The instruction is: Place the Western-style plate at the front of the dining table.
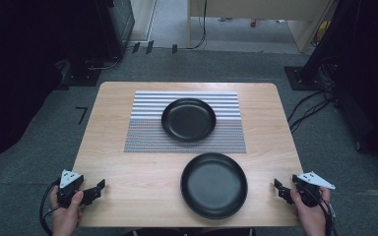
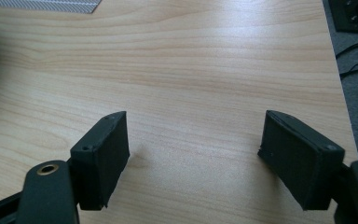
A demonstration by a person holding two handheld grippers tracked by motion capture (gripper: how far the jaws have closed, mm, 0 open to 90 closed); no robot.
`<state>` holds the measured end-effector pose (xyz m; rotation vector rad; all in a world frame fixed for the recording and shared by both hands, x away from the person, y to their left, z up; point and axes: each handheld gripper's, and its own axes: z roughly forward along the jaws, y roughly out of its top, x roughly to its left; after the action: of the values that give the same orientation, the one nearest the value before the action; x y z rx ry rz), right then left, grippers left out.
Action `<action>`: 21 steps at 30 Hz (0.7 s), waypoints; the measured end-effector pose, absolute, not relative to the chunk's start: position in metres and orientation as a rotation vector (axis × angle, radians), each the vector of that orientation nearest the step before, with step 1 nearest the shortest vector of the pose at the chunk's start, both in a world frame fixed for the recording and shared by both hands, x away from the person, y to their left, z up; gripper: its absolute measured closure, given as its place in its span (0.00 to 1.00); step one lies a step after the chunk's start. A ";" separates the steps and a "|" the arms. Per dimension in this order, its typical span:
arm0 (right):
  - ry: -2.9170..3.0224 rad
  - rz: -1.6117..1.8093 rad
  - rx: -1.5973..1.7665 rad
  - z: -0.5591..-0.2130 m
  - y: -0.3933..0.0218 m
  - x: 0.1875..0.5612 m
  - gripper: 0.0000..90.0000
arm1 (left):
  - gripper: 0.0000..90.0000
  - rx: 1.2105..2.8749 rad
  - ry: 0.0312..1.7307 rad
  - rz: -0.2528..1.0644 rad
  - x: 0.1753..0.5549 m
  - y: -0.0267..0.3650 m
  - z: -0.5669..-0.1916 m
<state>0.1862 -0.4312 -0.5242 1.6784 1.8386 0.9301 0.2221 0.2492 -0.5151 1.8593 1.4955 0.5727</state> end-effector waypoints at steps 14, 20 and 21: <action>1.858 0.845 1.652 -0.525 -0.422 0.187 0.18 | 0.15 1.915 1.467 0.642 0.220 0.242 -0.518; 1.860 0.844 1.653 -0.525 -0.422 0.187 0.17 | 0.15 1.913 1.470 0.642 0.220 0.242 -0.518; 1.861 0.844 1.653 -0.525 -0.422 0.187 0.17 | 0.15 1.913 1.470 0.642 0.220 0.242 -0.518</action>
<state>0.1870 -0.4217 -0.5252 1.6528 1.8609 0.8437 0.2198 0.2423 -0.5179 1.9135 1.4702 0.6417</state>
